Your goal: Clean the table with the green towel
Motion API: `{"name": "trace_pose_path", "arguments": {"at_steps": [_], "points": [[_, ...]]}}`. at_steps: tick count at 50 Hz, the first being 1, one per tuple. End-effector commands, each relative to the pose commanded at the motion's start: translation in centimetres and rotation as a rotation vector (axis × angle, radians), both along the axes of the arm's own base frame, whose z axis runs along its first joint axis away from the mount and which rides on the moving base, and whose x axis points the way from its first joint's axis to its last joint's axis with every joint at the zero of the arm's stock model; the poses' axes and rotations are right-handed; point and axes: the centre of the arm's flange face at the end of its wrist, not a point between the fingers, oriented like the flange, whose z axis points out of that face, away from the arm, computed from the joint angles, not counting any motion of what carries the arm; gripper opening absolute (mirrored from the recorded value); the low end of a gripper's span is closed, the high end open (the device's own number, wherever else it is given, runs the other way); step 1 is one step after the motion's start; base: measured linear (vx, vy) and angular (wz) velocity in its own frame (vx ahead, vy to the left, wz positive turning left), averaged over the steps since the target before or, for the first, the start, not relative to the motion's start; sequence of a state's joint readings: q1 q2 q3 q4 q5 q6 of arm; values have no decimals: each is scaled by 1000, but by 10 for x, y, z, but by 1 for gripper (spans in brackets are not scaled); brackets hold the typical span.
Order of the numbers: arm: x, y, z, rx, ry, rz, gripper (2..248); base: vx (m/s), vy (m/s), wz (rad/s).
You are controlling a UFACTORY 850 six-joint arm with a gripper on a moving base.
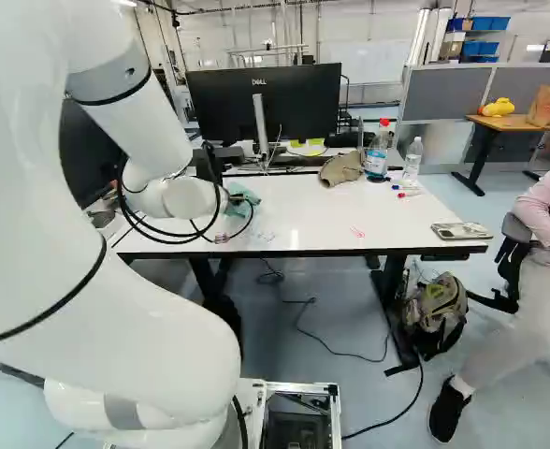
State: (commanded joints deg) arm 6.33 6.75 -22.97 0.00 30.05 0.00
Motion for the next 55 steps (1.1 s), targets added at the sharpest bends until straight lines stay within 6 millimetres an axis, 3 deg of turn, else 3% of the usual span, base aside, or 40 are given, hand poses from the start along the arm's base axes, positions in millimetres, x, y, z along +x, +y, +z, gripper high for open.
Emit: {"name": "trace_pose_path", "arguments": {"at_steps": [16, 55], "points": [[-1, -21, 0, 0, 0, -55, 38, 0, 0, 0], [0, -23, 34, 7, -90, -61, 38, 0, 0, 0]]}}
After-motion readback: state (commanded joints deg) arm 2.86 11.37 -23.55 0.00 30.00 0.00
